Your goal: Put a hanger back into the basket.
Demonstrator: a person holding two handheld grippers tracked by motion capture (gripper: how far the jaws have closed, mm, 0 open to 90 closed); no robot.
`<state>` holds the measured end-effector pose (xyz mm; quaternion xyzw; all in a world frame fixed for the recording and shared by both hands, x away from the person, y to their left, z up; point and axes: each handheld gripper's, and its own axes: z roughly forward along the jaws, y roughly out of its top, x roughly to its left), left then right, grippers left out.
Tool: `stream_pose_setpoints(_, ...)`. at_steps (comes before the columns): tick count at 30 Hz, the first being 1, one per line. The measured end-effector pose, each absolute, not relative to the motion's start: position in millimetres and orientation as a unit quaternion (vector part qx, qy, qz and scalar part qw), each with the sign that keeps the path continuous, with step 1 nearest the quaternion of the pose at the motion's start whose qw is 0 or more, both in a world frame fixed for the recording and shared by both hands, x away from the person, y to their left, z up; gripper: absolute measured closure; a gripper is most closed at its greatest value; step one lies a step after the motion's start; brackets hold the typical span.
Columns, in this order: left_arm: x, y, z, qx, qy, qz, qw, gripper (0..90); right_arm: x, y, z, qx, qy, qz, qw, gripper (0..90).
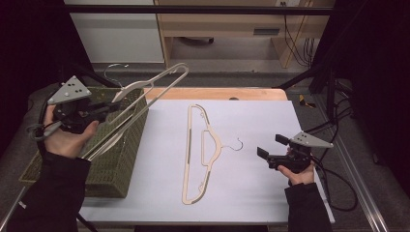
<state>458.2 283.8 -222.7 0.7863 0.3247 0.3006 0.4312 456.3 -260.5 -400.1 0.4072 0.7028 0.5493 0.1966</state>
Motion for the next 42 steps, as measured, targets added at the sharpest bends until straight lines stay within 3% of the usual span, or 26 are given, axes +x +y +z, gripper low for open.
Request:
stream_pose_setpoints(24,488.0,380.6,-276.8,0.785,0.384,0.328,0.359,85.6,457.5,-259.8,-402.0,0.410,0.704,0.547,0.194,5.7)
stream_pose_setpoints(42,487.6,401.9,-307.1,0.801,0.383,0.333,0.318,85.7,458.3,-259.6,-403.5,0.411,0.705,0.545,0.193,5.6)
